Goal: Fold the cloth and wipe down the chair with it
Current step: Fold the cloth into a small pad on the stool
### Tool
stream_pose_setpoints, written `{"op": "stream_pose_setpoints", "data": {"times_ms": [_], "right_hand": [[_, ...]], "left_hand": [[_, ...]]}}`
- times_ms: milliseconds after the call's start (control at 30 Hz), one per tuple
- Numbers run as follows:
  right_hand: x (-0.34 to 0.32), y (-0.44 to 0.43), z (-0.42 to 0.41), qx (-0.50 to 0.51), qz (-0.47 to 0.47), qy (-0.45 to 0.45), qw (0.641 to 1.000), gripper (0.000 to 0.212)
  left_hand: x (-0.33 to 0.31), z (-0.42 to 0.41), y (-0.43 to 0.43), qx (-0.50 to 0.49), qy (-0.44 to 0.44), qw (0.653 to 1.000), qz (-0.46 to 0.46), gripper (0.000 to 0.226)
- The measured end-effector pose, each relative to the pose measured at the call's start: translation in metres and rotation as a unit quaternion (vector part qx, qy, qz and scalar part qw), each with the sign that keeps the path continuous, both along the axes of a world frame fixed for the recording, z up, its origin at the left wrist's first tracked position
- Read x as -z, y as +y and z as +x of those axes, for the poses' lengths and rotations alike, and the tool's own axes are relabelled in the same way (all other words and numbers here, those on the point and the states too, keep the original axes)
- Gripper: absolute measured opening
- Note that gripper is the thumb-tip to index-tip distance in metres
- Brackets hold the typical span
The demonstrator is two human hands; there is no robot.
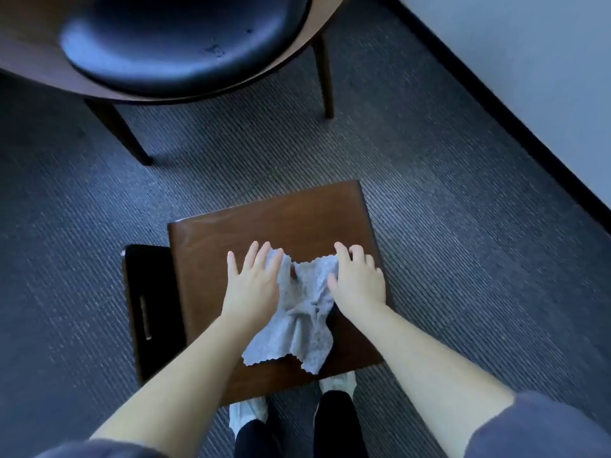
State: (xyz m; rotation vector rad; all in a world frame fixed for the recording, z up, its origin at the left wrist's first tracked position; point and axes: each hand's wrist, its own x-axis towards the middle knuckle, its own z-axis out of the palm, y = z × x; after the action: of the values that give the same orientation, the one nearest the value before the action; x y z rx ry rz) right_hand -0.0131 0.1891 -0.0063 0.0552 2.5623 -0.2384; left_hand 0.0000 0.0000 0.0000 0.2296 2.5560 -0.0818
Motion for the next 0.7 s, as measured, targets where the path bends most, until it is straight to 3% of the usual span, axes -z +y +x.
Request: {"op": "stream_pose_setpoints", "data": {"times_ms": [100,233,333,433,533,700], "right_hand": [[0.014,0.002,-0.016,0.043,-0.006,0.036,0.998,0.047],[0.022,0.001,-0.027,0.044,-0.042,0.017,0.998,0.031],[0.026,0.014,-0.034,0.092,-0.116,-0.017,0.989,0.026],[0.019,0.03,-0.038,0.102,-0.18,-0.056,0.977,0.027],[-0.001,0.037,-0.038,0.076,-0.184,-0.064,0.978,0.013],[-0.065,0.031,-0.044,0.083,-0.187,-0.004,0.979,0.02]], "left_hand": [[0.017,-0.007,0.006,-0.026,0.029,0.999,0.031,0.061],[0.032,-0.01,0.009,-0.027,0.084,0.995,0.049,0.031],[0.032,-0.016,0.007,-0.084,0.049,0.993,0.063,0.012],[0.023,-0.017,-0.008,-0.098,0.041,0.992,0.075,0.02],[0.001,-0.019,-0.029,-0.097,0.036,0.99,0.096,0.029],[-0.06,-0.031,-0.059,-0.066,0.1,0.984,0.129,0.034]]}}
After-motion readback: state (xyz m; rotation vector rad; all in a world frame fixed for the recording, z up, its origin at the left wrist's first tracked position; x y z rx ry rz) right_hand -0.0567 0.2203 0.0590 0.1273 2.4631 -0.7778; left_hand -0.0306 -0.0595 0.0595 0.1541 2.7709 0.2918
